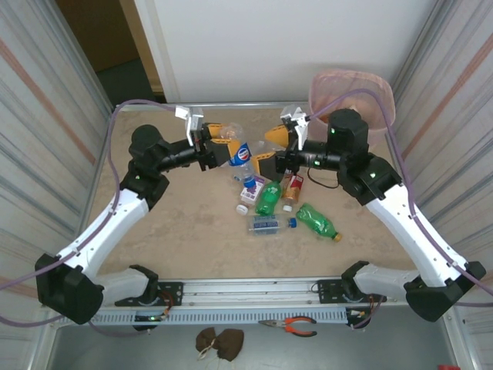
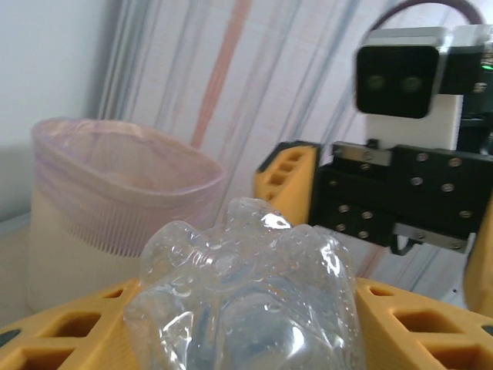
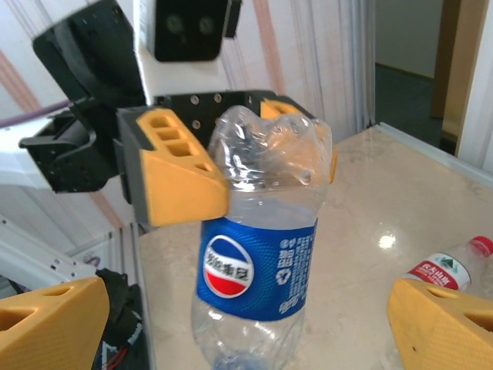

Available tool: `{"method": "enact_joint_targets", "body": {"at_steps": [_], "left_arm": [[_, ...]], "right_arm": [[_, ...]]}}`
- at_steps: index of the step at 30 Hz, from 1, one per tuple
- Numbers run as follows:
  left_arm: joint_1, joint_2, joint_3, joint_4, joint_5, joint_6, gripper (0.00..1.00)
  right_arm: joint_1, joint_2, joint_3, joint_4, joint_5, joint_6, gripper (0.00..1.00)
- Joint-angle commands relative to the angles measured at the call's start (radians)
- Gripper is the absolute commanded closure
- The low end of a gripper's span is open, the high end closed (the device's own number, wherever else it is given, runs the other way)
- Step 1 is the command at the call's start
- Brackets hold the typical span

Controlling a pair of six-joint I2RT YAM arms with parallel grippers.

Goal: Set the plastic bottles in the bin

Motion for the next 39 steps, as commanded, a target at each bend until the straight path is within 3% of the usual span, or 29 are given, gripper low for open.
{"method": "enact_joint_targets", "body": {"at_steps": [1, 10, 29, 39], "left_arm": [[-0.025, -0.032, 0.059, -0.017, 0.035, 0.081, 0.39], [-0.064, -0.003, 0.108, -0.06, 0.025, 0.118, 0.38], [-0.075, 0.014, 0.112, -0.061, 0.003, 0.12, 0.36], [-0.074, 0.01, 0.11, -0.062, -0.016, 0.117, 0.35]], "right_arm": [[0.025, 0.016, 0.038, -0.006, 0.021, -0.018, 0.06], [0.045, 0.081, 0.06, -0.043, -0.025, -0.011, 0.03], [0.054, 0.108, 0.063, -0.029, -0.077, 0.013, 0.3], [0.054, 0.109, 0.065, -0.02, -0.071, 0.025, 0.36]]}}
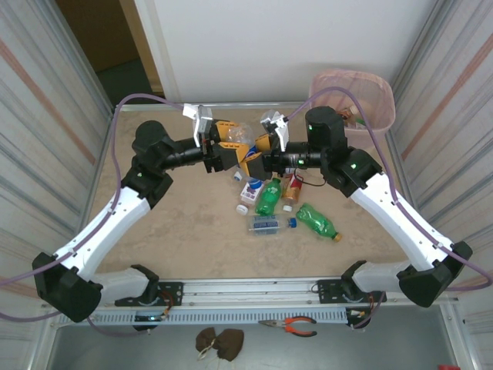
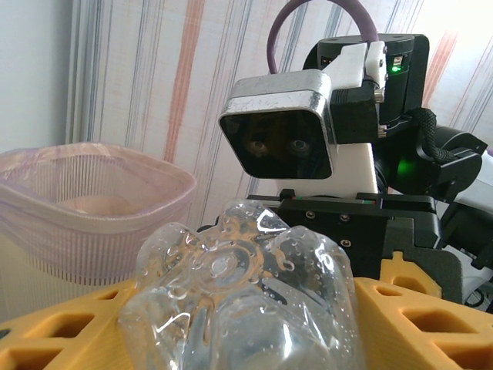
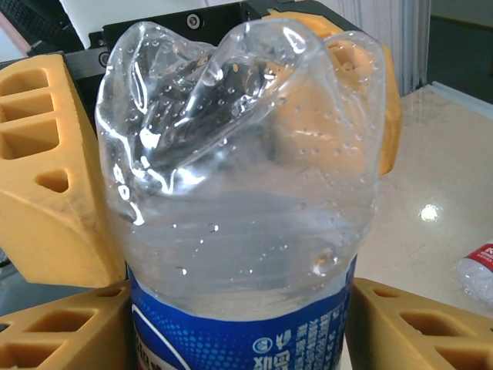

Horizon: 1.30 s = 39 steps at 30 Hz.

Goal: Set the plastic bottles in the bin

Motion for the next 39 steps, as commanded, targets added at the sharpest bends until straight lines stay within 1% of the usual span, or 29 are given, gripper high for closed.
{"method": "enact_joint_targets", "body": {"at_steps": [1, 4, 7, 9, 13, 16, 19, 22, 27, 32, 36, 39], "left_arm": [[-0.005, -0.008, 0.03, 0.005, -0.009, 0.017, 0.34], [-0.005, -0.012, 0.026, 0.007, -0.016, 0.017, 0.33], [-0.005, -0.013, 0.023, 0.012, -0.02, 0.017, 0.33], [-0.006, -0.01, 0.023, 0.012, -0.021, 0.017, 0.33], [-0.006, -0.01, 0.023, 0.019, -0.021, 0.012, 0.31], [-0.005, -0.01, 0.023, 0.022, -0.024, 0.011, 0.25], [-0.006, -0.016, 0.02, 0.026, -0.032, 0.007, 0.21], [-0.006, -0.035, 0.01, 0.025, -0.053, 0.011, 0.16], [-0.004, -0.076, -0.012, 0.015, -0.094, 0.029, 0.12], [-0.003, -0.093, -0.025, -0.003, -0.104, 0.037, 0.11], [-0.002, -0.096, -0.031, -0.008, -0.108, 0.039, 0.11], [-0.001, -0.099, -0.032, -0.014, -0.109, 0.039, 0.11]], "right_arm": [[0.007, 0.005, 0.034, 0.009, -0.017, 0.016, 0.38], [0.007, 0.008, 0.038, 0.005, -0.025, 0.018, 0.42], [0.008, 0.009, 0.04, 0.005, -0.025, 0.02, 0.43], [0.007, 0.008, 0.041, 0.006, -0.025, 0.019, 0.47], [0.006, 0.005, 0.04, 0.004, -0.023, 0.018, 0.49], [0.006, 0.004, 0.044, 0.005, -0.018, 0.019, 0.5], [0.0, 0.003, 0.047, 0.003, -0.004, 0.024, 0.5], [-0.032, -0.003, 0.048, 0.006, 0.016, 0.044, 0.51], [-0.151, -0.015, 0.054, 0.008, 0.019, 0.116, 0.53], [-0.301, -0.032, 0.072, 0.005, 0.023, 0.167, 0.53], [-0.462, -0.016, 0.111, 0.0, 0.017, 0.262, 0.52], [-0.59, 0.012, 0.151, -0.019, 0.04, 0.333, 0.52]]}}
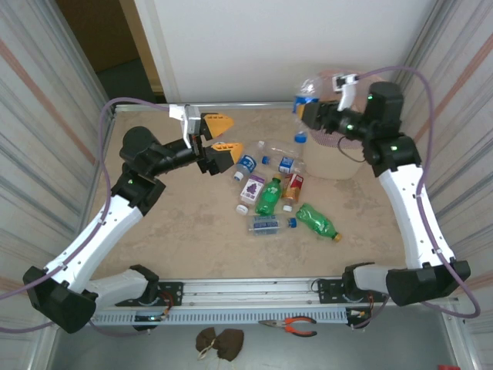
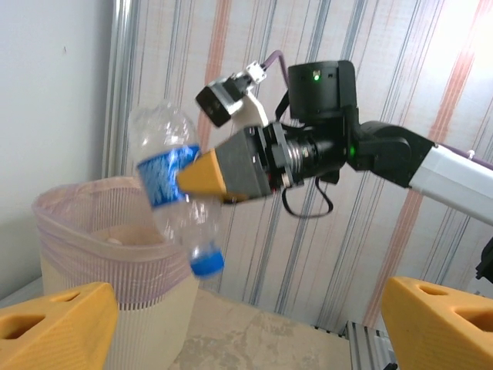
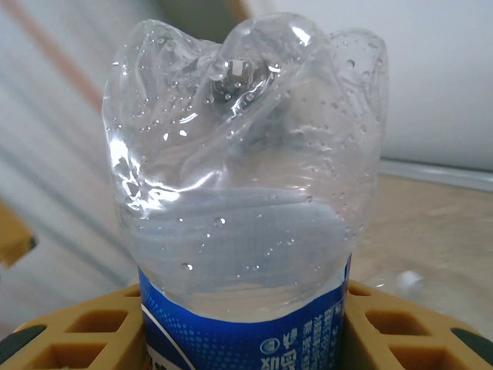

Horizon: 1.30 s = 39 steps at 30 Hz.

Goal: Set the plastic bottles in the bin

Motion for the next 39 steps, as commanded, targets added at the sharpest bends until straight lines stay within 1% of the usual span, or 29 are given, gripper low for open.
{"method": "enact_joint_targets", "body": {"at_steps": [1, 6, 10, 14, 18, 28, 34, 39], "left_arm": [[-0.001, -0.018, -0.016, -0.014, -0.01, 0.025, 0.11], [-0.001, -0.026, -0.018, -0.017, -0.013, 0.026, 0.11], [-0.001, -0.029, -0.021, -0.022, -0.014, 0.026, 0.11], [-0.001, -0.035, -0.023, -0.033, -0.019, 0.028, 0.11], [-0.001, -0.041, -0.033, -0.036, -0.034, 0.029, 0.11], [0.001, -0.046, -0.051, -0.044, -0.047, 0.019, 0.11], [0.004, -0.058, -0.072, -0.051, -0.074, 0.017, 0.11], [0.015, -0.063, -0.079, -0.053, -0.076, 0.006, 0.12]], "right_arm": [[-0.114, 0.023, 0.071, -0.02, 0.03, 0.119, 0.53], [-0.278, 0.11, 0.168, -0.086, 0.056, 0.152, 0.53], [-0.331, 0.207, 0.264, -0.176, 0.098, 0.106, 0.55], [-0.333, 0.321, 0.413, -0.35, 0.198, 0.009, 0.56], [-0.327, 0.424, 0.509, -0.486, 0.283, -0.057, 0.56], [-0.245, 0.648, 0.68, -0.716, 0.466, -0.198, 0.56], [-0.215, 0.755, 0.719, -0.797, 0.51, -0.223, 0.55], [-0.207, 0.842, 0.751, -0.842, 0.527, -0.238, 0.52]]}}
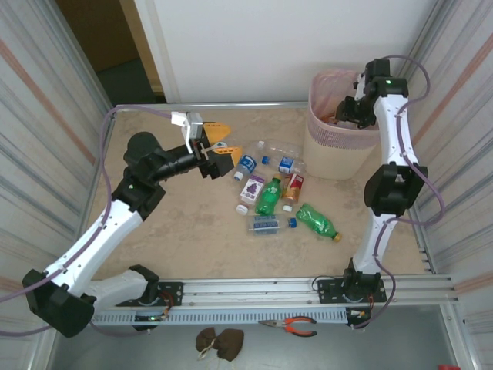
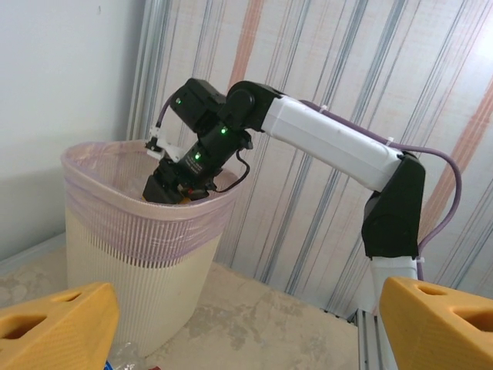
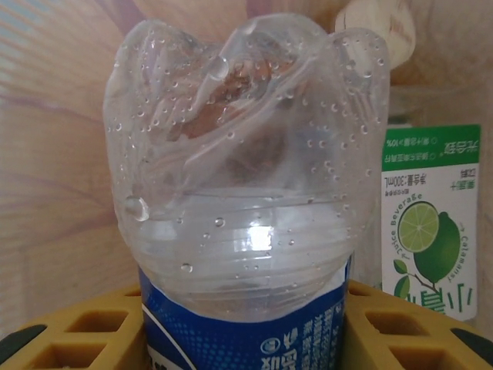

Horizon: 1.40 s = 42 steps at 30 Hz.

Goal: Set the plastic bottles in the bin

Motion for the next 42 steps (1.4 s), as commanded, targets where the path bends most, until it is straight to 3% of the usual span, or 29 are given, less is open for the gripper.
{"method": "enact_joint_targets", "body": {"at_steps": [1, 6, 10, 18, 34, 42], "left_arm": [[0.012, -0.03, -0.011, 0.001, -0.012, 0.004, 0.12], [0.021, -0.038, -0.015, -0.001, -0.013, 0.004, 0.12], [0.025, -0.037, -0.02, 0.0, -0.021, -0.001, 0.12], [0.032, -0.036, -0.022, -0.014, -0.032, -0.003, 0.12], [0.044, 0.005, 0.005, -0.14, -0.09, 0.01, 0.13], [0.066, 0.067, 0.036, -0.282, -0.188, 0.011, 0.17]], "right_arm": [[0.004, 0.048, 0.04, -0.071, 0.041, -0.033, 0.52], [0.004, 0.118, 0.067, -0.105, 0.047, -0.035, 0.48], [0.004, 0.146, 0.072, -0.114, 0.062, -0.036, 0.4], [0.01, 0.103, 0.111, -0.127, 0.071, -0.033, 0.25], [0.021, -0.095, 0.13, -0.131, 0.08, -0.029, 0.24], [0.034, -0.214, 0.124, -0.107, 0.08, -0.016, 0.24]]}}
